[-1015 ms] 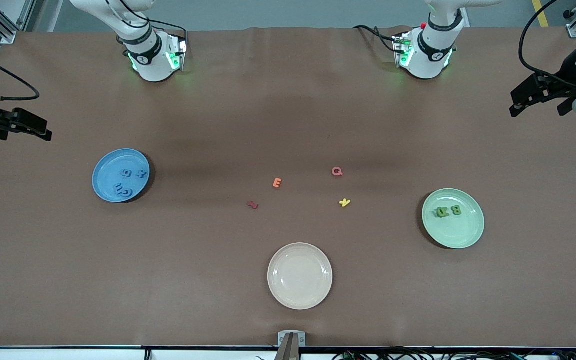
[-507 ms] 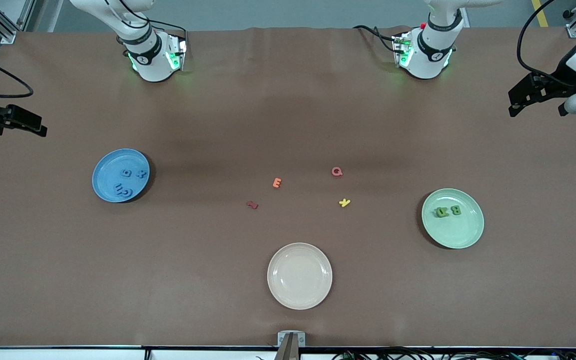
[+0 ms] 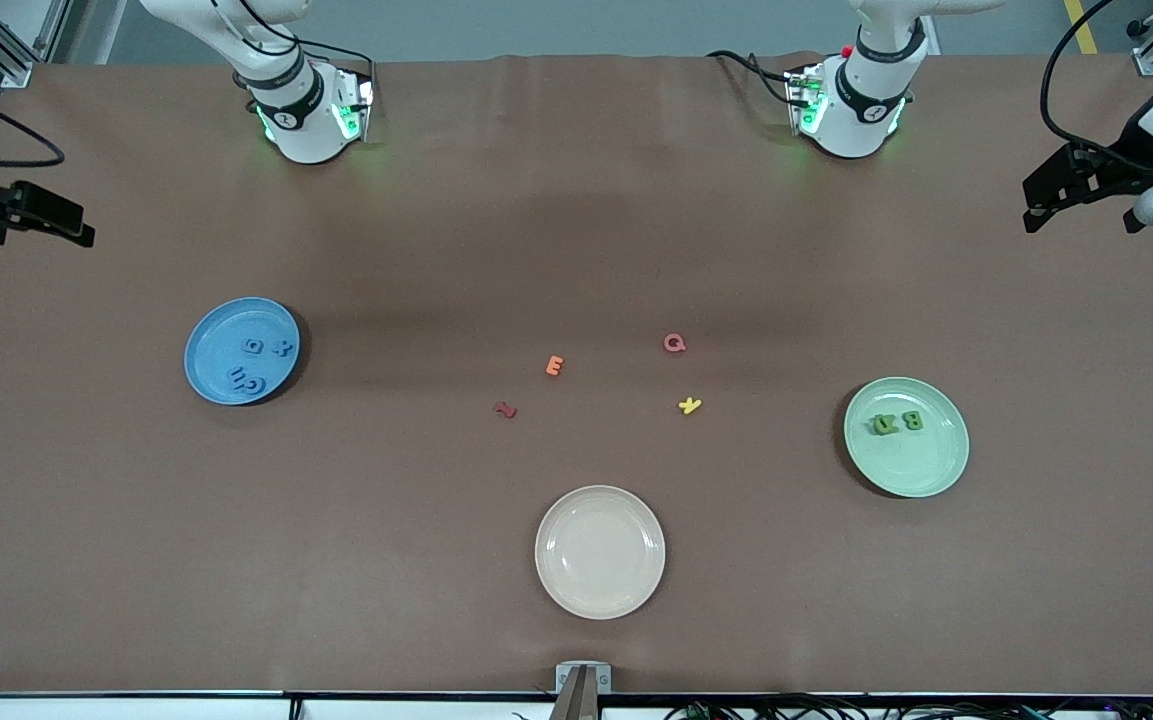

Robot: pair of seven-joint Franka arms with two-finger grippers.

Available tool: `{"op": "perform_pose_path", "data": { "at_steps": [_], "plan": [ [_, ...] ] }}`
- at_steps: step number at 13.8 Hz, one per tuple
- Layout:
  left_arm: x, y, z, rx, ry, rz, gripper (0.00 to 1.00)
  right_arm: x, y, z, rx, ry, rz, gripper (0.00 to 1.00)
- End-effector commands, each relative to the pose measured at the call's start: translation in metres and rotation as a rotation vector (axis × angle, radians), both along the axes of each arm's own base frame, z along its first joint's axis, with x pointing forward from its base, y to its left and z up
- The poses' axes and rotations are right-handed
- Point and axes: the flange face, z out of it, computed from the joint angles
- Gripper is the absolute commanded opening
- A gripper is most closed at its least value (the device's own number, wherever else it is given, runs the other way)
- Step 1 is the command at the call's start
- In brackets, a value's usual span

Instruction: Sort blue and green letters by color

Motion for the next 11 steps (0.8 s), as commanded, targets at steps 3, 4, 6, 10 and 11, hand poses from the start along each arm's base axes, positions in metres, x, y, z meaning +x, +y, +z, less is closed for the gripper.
{"op": "perform_pose_path", "data": {
  "at_steps": [3, 4, 6, 10, 11],
  "plan": [
    [0.002, 0.002, 0.006, 0.0, -0.005, -0.015, 1.0, -0.025, 0.008, 0.022, 0.01, -0.03, 0.005, 1.0],
    [0.002, 0.001, 0.006, 0.0, -0.005, -0.016, 1.0, -0.03, 0.008, 0.029, 0.01, -0.042, 0.006, 1.0],
    [0.002, 0.001, 0.006, 0.0, -0.004, -0.016, 1.0, -0.037, 0.007, 0.039, 0.01, -0.061, 0.004, 1.0],
    [0.003, 0.001, 0.005, 0.0, -0.002, -0.016, 1.0, -0.033, 0.008, 0.031, 0.016, -0.058, 0.006, 1.0],
    [0.003, 0.0, 0.005, 0.0, -0.001, -0.019, 1.0, -0.032, 0.008, 0.032, 0.016, -0.063, 0.006, 1.0]
  ]
}}
